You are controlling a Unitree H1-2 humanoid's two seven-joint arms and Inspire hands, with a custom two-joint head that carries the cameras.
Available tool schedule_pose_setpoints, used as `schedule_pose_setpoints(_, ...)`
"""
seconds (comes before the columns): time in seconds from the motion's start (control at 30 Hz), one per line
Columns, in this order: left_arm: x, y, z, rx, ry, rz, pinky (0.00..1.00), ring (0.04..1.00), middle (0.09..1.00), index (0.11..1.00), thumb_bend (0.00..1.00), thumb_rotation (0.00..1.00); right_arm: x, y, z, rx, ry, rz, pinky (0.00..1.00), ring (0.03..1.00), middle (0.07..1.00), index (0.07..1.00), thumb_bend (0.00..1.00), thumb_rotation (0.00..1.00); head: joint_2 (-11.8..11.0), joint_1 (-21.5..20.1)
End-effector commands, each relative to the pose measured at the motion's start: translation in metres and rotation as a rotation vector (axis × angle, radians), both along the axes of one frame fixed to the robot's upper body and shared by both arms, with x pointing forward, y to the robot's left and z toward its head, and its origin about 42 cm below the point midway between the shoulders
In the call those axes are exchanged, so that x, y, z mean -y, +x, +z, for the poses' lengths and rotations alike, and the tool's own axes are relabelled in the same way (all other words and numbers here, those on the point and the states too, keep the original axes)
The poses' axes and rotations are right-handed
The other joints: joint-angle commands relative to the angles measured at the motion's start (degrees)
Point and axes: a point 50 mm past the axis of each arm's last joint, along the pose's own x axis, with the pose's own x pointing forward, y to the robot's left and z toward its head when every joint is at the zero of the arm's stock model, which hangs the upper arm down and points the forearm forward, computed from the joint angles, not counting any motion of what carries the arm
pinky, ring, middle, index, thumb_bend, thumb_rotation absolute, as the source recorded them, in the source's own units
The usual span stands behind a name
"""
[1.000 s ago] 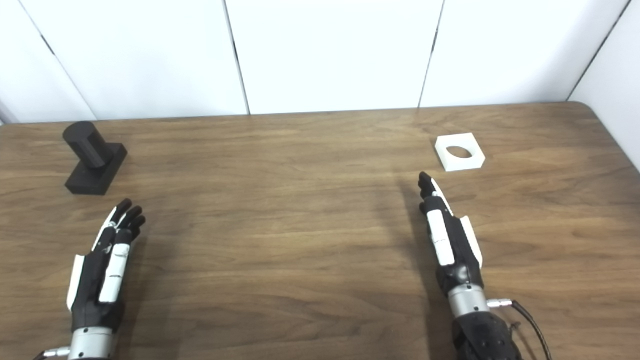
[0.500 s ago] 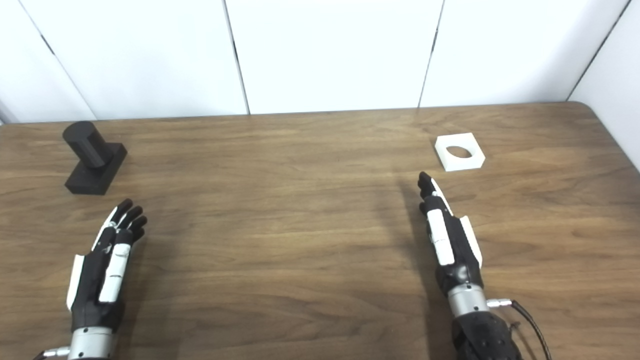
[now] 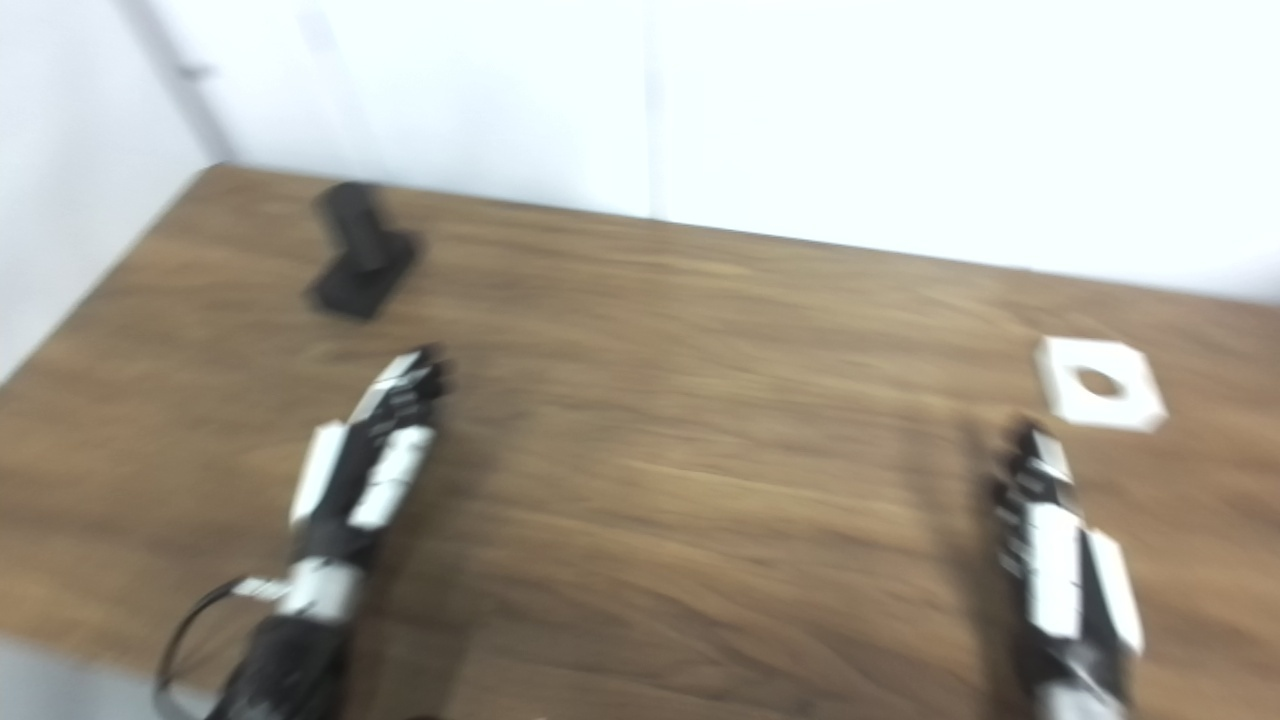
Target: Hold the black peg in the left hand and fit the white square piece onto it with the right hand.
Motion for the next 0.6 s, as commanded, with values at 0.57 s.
schedule_pose_setpoints(0.57, 0.048, -0.009, -0.018, 0.003, -0.090, 0.034, 0.93, 0.889, 0.901, 0.926, 0.51, 0.76, 0.010, -0.005, 0.007, 0.014, 0.001, -0.009, 1.00, 1.000, 1.000, 1.000, 0.58, 1.00, -4.0, 4.0)
